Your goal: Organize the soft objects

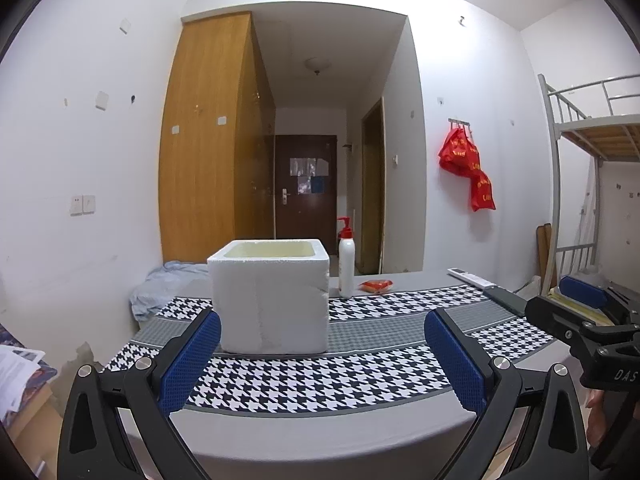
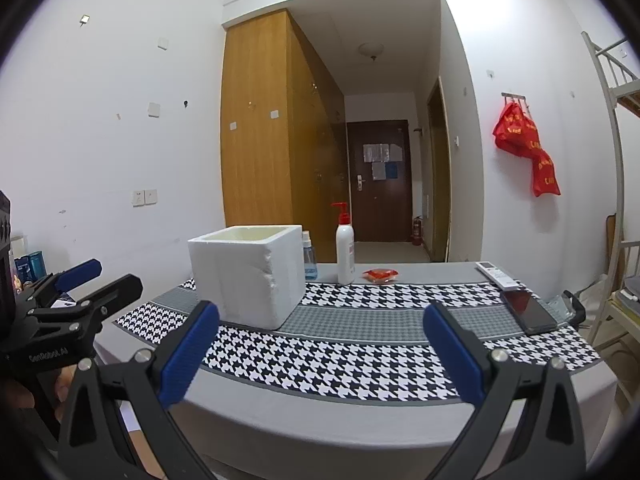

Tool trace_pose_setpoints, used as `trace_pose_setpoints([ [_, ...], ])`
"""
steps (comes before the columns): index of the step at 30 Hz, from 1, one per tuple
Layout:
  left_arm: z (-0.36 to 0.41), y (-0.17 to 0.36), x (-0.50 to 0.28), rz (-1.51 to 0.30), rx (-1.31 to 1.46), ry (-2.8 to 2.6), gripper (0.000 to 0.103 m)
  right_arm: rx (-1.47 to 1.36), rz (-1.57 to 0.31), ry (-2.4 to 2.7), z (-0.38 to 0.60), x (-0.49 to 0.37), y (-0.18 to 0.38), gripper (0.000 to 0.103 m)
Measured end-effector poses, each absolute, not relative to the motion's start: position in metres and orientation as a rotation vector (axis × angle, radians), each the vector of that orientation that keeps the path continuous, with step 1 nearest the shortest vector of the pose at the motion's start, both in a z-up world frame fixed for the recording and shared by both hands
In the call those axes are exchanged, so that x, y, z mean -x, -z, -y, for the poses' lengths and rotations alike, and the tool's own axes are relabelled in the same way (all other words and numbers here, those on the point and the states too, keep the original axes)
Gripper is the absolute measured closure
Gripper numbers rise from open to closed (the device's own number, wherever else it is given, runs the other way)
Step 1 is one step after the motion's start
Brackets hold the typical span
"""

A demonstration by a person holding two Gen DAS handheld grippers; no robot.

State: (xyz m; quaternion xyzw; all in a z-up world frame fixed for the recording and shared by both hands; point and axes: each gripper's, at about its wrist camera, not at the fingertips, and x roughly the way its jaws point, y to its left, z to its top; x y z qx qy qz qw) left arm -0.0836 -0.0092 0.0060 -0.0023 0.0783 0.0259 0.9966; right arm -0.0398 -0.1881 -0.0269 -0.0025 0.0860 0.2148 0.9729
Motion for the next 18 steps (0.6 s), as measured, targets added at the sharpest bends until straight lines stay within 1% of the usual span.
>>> trace_pose_setpoints([
  [18,0.0146,-0.0076,0.0868,-0.155,-0.017,-0.052,0.001,0.018,-0.166,-0.441,0.1867,0.0418,0.0267,0.0],
])
